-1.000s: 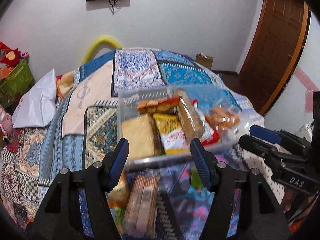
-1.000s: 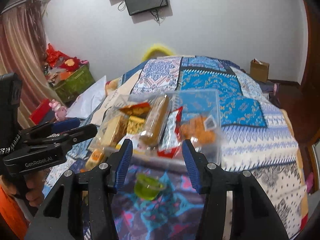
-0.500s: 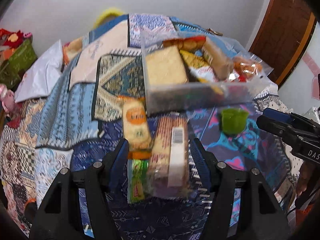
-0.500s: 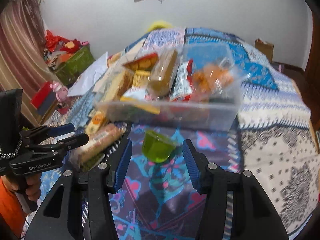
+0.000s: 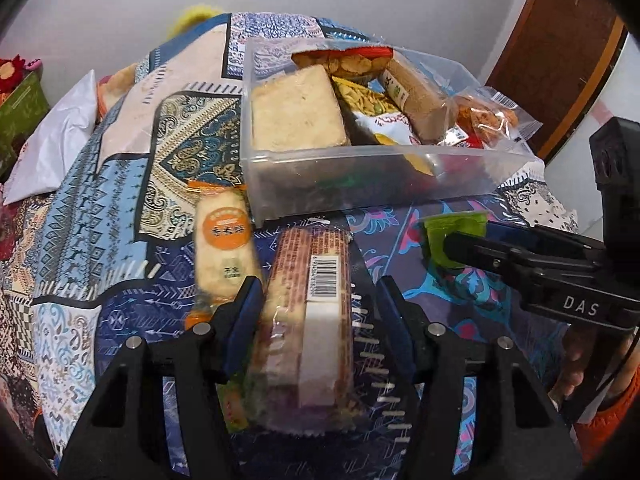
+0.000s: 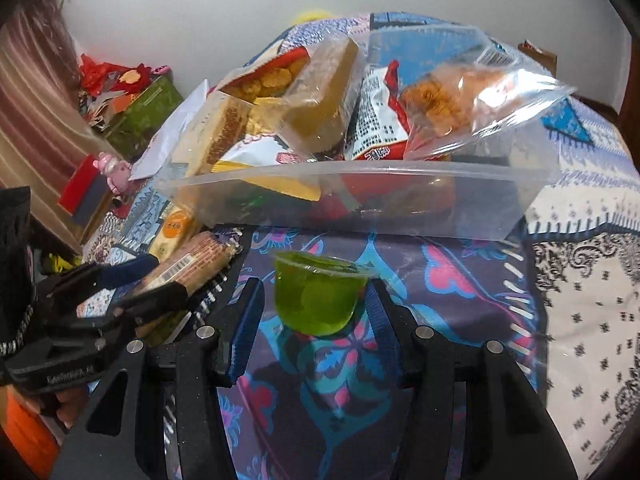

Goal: Organize snacks
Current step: 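Grasp the striped wafer pack with the left tool while the right tool grasps the green jelly cup, then lift the wafer pack and jelly cup and carry both over the box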

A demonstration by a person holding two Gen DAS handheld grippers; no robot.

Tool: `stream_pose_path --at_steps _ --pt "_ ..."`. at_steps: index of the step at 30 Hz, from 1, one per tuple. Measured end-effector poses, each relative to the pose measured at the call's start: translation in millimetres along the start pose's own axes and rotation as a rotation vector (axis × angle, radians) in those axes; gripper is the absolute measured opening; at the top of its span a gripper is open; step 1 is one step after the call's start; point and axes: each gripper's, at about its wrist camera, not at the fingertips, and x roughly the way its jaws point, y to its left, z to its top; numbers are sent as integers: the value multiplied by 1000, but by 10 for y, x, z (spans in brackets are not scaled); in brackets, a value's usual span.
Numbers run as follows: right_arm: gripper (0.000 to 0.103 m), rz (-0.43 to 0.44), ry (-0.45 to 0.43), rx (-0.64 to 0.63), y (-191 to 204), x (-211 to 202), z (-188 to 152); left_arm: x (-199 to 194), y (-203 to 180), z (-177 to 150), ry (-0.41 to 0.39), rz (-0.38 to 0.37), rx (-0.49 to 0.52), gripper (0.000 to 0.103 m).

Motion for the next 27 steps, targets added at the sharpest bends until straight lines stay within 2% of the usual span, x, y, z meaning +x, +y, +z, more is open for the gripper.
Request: stream_pose_path --at_steps 5,7,12,27 --pt "49 4 7 3 20 40 20 156 38 5 28 -12 -24 57" --pt "49 4 7 4 12 47 14 224 70 -6 42 -7 -43 47" --pt "47 5 -8 1 -1 -16 -15 198 129 -34 23 -18 -73 45" --pt "47 -20 -83 -57 89 -405 -103 -354 -12 -123 -67 -8 -60 45"
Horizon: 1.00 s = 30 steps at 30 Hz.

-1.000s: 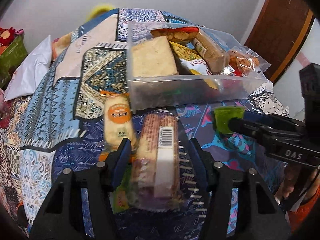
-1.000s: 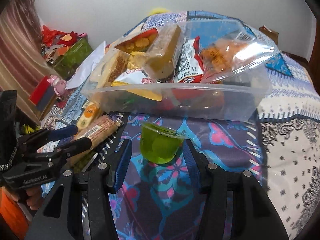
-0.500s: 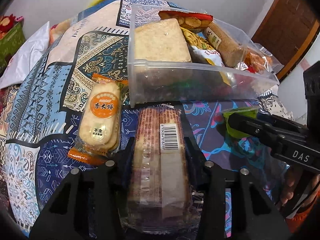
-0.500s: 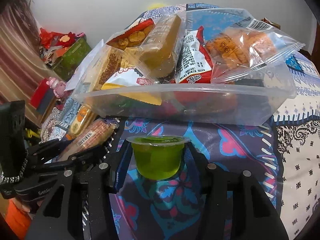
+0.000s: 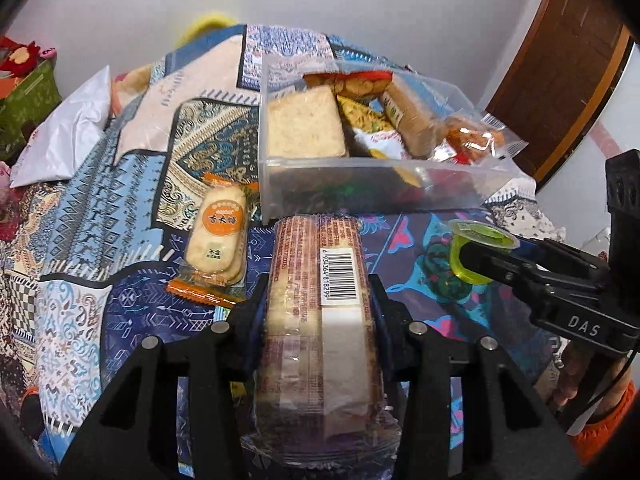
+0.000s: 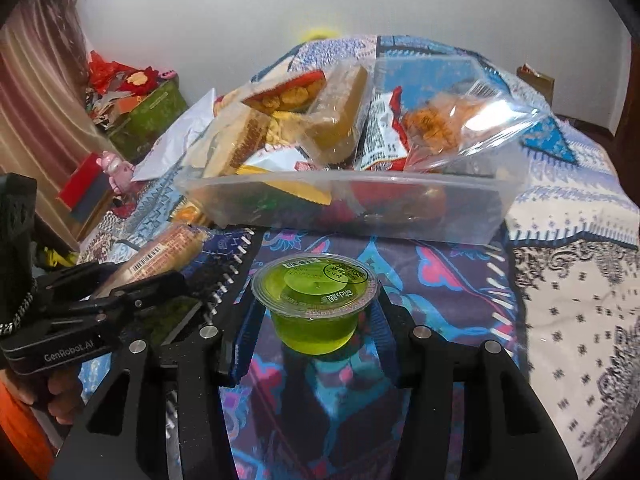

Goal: Organize snacks
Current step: 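Lift the wafer pack and jelly cup and carry both over the box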

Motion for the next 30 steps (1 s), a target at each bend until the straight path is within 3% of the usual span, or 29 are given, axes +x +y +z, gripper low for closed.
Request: stream_pose_path --at_steps 6,17,30 --pt "47 -15 -74 -25 20 -261 98 -226 -99 67 -44 -2 12 45" --pt "47 -23 -197 -21 -108 -522 443 -385 -198 543 -143 38 1 45" --pt "47 -34 -232 16 -308 -371 729 67 3 1012 -142 92 -71 45"
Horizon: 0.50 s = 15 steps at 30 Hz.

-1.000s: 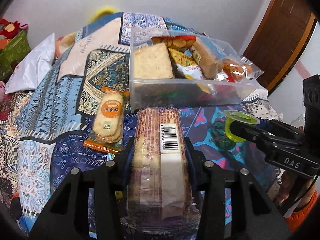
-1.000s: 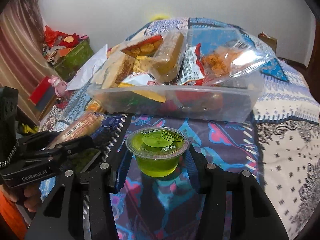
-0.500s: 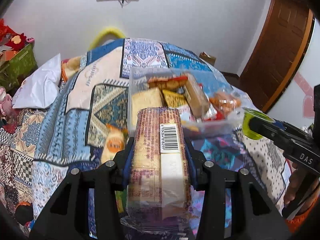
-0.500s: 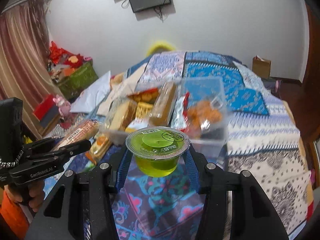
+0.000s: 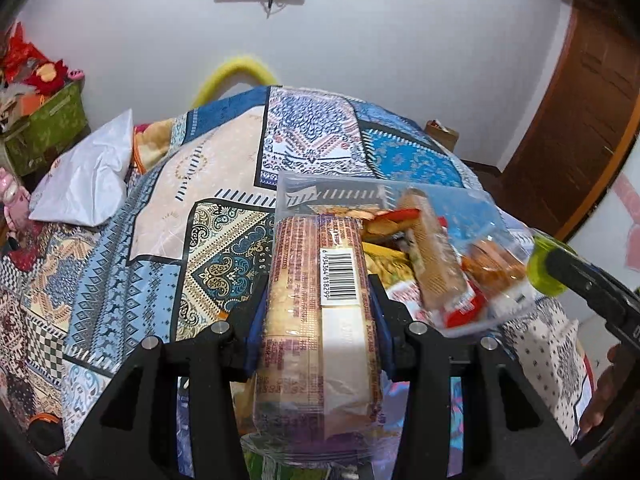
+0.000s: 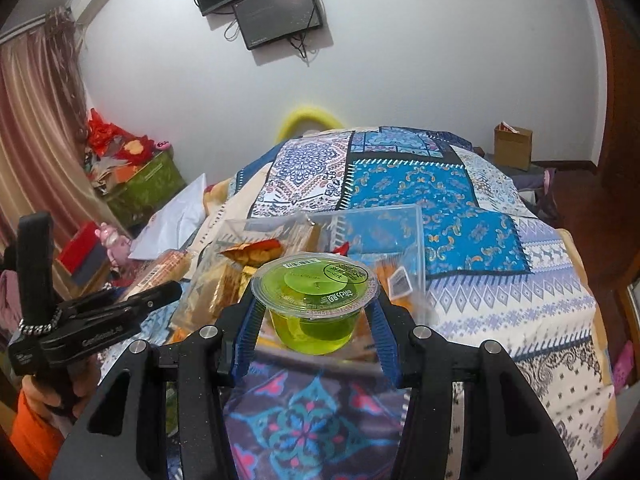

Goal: Organize snacks
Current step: 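Lift the wafer pack and jelly cup and carry both over the box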

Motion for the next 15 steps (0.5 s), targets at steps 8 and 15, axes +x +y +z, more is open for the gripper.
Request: stream_pose_path --at_steps 8,15 --pt "47 -13 42 1 -56 337 106 392 37 176 22 24 -2 45" --pt "47 -43 68 -15 -116 568 211 598 -26 330 16 30 19 45"
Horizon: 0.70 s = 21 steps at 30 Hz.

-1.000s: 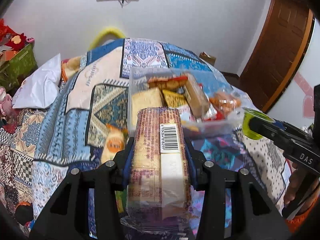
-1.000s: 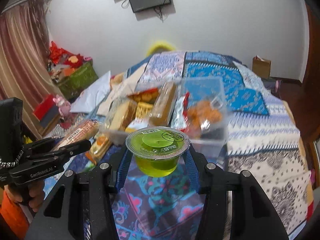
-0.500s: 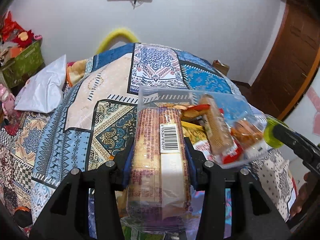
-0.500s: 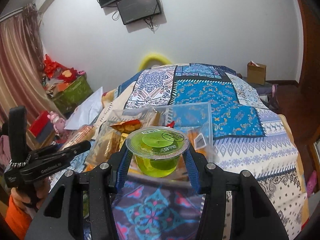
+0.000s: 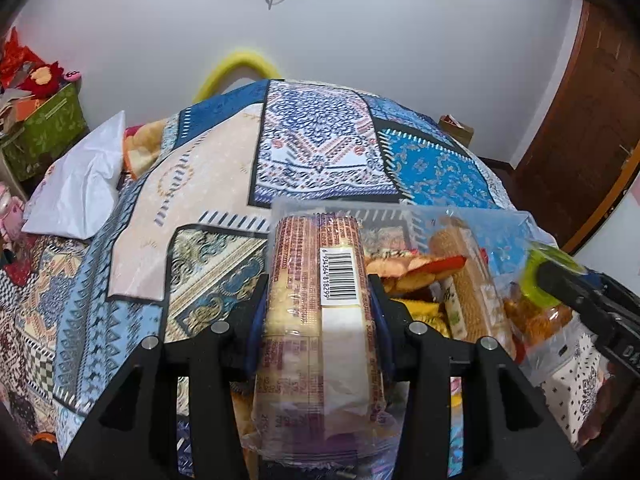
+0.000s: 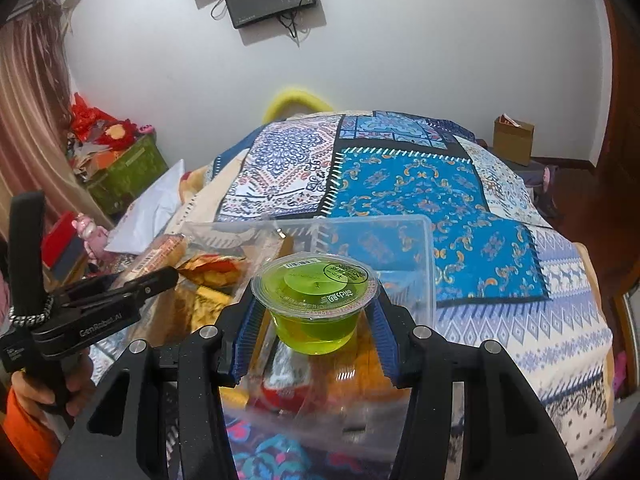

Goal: Organize snacks
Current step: 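Lift the wafer pack and jelly cup and carry both over the box, then open both tools to drop the wafer pack and jelly cup into the box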

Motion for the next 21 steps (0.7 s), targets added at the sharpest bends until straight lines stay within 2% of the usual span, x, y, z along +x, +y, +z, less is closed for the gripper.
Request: stream_pose_path --at_steps 10,14,18,21 --pt "47 -56 25 -5 -45 260 65 196 -118 69 27 -7 21 45" --pt "47 -69 35 -18 -37 286 67 215 -96 23 34 -5 25 49" --pt "47 -92 40 -49 -2 260 51 164 -97 -16 39 -10 34 57" --pt "54 -81 44 -54 9 221 45 116 -79 -43 44 -30 25 58"
